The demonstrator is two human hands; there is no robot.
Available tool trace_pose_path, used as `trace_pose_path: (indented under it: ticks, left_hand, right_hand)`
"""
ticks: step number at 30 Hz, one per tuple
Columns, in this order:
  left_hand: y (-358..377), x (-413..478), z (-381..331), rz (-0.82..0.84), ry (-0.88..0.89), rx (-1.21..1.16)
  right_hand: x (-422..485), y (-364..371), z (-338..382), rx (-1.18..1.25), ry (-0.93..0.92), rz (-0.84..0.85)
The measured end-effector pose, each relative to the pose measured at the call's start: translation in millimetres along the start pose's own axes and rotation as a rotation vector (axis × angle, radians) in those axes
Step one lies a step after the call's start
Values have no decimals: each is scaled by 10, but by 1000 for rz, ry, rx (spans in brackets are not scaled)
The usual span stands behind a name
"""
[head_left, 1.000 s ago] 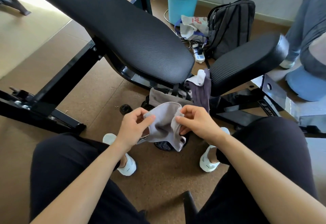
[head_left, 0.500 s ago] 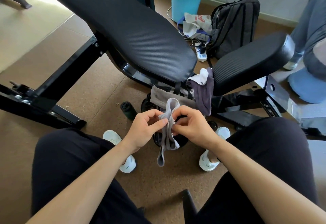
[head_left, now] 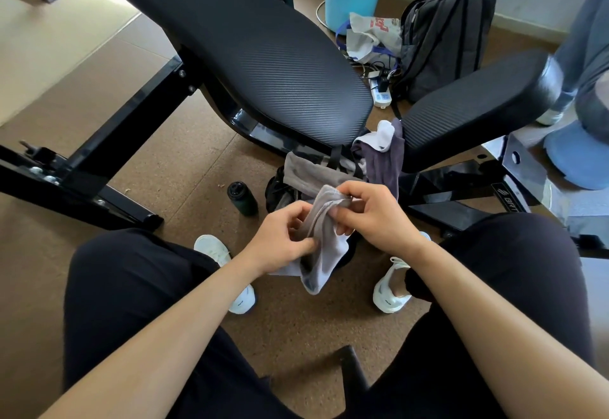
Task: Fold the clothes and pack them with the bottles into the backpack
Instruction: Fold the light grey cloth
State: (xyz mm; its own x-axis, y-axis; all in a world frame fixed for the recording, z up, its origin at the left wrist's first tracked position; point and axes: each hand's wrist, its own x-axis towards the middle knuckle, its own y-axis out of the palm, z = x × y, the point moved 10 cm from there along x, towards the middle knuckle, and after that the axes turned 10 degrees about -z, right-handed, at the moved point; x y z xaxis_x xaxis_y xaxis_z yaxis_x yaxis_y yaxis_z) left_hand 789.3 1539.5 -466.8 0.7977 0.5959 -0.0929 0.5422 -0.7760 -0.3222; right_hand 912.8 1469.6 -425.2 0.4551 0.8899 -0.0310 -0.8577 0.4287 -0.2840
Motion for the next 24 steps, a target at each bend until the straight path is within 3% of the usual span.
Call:
trace_pose_path:
  ticks: [8, 14, 20, 24]
  left_hand:
    - [49, 8, 522, -82, -126, 205]
    - [-137, -68, 1025, -249, -488, 276]
    - [-203, -254, 1357, -341, -829, 56]
    - [-142, -224, 1295, -227, -755, 111]
  right_hand:
    - [-60, -156, 149, 226, -27, -34]
    - [-42, -337, 116, 276, -12, -124]
    - [-5, -647, -8, 234, 4, -364]
    - [25, -773, -64, 148, -19, -473]
